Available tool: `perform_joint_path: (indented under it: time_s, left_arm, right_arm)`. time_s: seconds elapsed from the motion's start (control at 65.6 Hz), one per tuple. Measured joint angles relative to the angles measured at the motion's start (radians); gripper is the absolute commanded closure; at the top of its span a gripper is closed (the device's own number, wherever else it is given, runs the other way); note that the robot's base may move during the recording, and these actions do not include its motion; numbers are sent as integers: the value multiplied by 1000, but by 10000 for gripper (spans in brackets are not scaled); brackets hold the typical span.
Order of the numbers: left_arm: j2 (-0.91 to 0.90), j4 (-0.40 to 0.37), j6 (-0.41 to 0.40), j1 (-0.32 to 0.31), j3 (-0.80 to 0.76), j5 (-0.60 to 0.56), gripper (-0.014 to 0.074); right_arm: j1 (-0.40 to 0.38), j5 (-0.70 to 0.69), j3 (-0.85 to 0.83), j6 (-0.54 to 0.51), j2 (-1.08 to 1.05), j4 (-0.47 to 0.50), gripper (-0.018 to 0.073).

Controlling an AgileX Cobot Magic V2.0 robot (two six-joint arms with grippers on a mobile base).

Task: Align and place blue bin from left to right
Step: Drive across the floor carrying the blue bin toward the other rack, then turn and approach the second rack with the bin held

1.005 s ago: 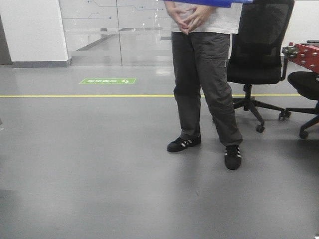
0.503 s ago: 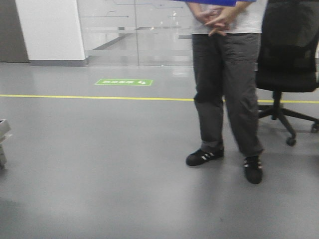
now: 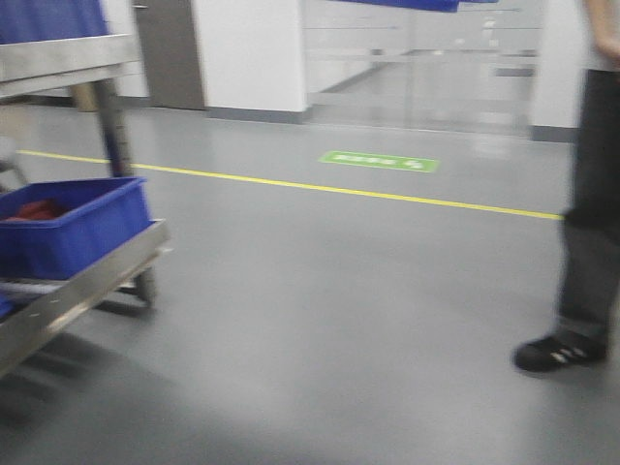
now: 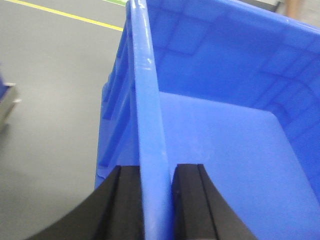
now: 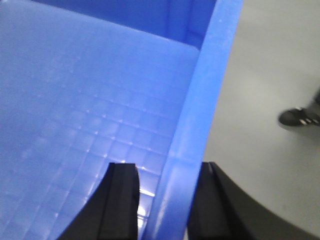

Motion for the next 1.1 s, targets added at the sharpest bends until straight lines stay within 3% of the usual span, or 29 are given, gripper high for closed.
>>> perform_joint_path:
  time_s: [1.097]
  left_arm:
    - [0,2,0,0,0,0,708]
  right_arm:
    - [0,-5,0,0,0,2,712]
